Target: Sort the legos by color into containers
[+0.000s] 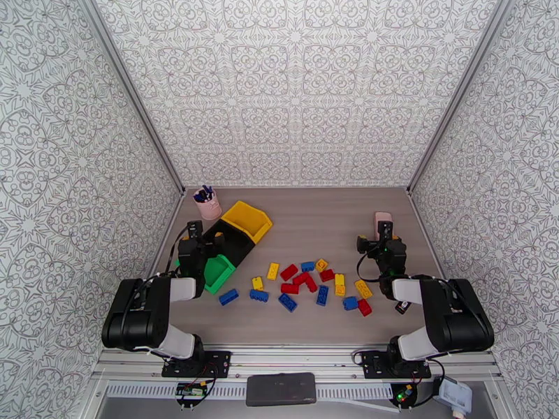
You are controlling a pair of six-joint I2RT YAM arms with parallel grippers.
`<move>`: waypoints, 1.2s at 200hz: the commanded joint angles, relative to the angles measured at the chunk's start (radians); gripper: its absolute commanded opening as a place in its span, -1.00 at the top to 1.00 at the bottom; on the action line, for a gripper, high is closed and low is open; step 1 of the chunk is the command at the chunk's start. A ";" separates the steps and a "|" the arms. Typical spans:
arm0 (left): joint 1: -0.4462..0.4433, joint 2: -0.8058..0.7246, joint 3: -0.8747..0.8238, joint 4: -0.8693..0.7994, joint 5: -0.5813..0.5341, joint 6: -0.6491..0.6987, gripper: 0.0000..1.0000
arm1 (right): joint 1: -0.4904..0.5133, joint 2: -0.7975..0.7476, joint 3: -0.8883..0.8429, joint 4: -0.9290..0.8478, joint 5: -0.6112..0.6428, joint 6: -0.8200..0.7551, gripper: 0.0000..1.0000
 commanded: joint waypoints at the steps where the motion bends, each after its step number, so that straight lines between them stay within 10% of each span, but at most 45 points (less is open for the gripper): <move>1: -0.004 0.007 -0.005 -0.019 0.016 0.013 -0.99 | -0.003 0.004 0.002 0.012 0.003 -0.004 -0.99; 144: -0.010 -0.001 -0.008 -0.018 -0.007 0.013 -0.99 | -0.003 -0.015 -0.012 0.023 -0.020 -0.013 -0.99; 240: -0.151 -0.378 0.031 -0.417 -0.218 0.047 -0.99 | 0.044 -0.276 0.028 -0.230 -0.029 -0.054 -0.99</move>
